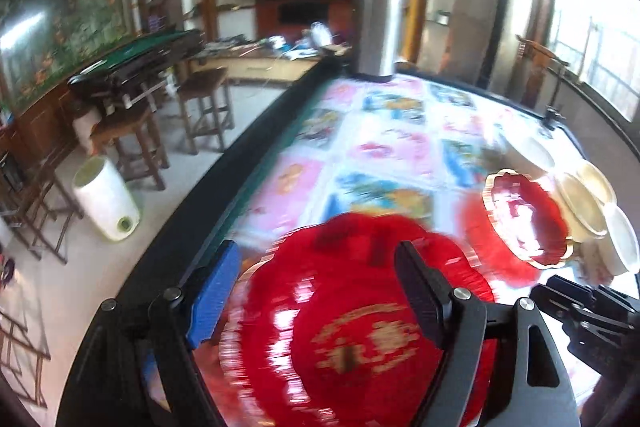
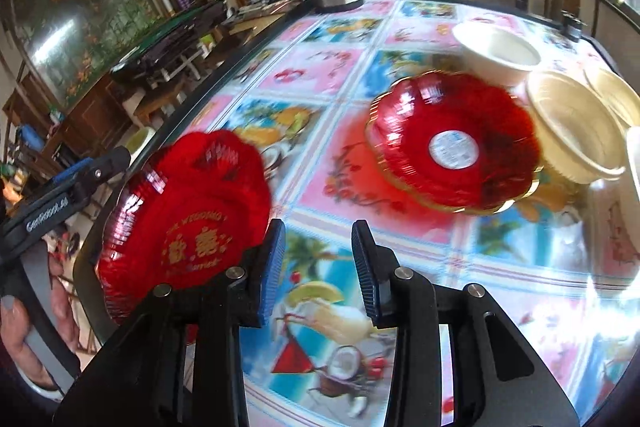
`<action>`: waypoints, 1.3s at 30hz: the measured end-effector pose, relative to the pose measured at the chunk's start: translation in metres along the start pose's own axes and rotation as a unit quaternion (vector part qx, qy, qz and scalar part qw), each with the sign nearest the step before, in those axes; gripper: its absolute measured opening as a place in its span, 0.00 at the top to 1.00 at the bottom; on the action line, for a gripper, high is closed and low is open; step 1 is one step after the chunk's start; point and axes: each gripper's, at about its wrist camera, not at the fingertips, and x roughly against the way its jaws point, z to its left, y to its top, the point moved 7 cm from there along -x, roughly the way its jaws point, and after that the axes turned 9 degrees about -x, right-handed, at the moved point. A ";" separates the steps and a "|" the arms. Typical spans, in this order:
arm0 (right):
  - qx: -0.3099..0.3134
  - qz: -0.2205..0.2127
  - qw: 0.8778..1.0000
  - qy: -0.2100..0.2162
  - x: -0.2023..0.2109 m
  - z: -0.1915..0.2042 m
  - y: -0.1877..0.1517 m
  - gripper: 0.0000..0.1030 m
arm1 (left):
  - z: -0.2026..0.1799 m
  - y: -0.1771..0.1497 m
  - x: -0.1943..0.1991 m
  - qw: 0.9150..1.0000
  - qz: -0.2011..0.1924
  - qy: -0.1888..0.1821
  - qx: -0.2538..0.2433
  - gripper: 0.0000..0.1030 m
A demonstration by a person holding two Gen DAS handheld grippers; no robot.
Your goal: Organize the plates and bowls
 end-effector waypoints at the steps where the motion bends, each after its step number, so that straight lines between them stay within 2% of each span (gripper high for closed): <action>1: -0.005 -0.004 1.000 -0.003 0.003 -0.006 0.003 0.55 | -0.005 0.002 0.001 1.000 -0.002 -0.004 -0.003 0.23; 2: -0.011 -0.008 1.000 -0.006 0.006 -0.013 0.006 0.51 | -0.017 0.006 0.001 1.000 -0.004 -0.013 -0.010 0.23; 12: -0.074 -0.031 0.996 -0.042 0.028 -0.087 0.033 0.51 | -0.103 0.025 -0.017 0.997 0.012 -0.059 -0.055 0.23; 17: -0.095 -0.039 0.993 -0.056 0.034 -0.118 0.042 0.51 | -0.128 0.033 -0.030 0.996 0.021 -0.062 -0.066 0.23; 27: -0.127 -0.027 0.990 -0.056 0.022 -0.148 0.049 0.51 | -0.148 0.052 -0.059 0.996 0.045 -0.059 -0.058 0.23; 39: -0.162 -0.001 0.986 -0.030 -0.008 -0.158 0.058 0.51 | -0.166 0.056 -0.104 0.989 0.112 -0.074 -0.055 0.23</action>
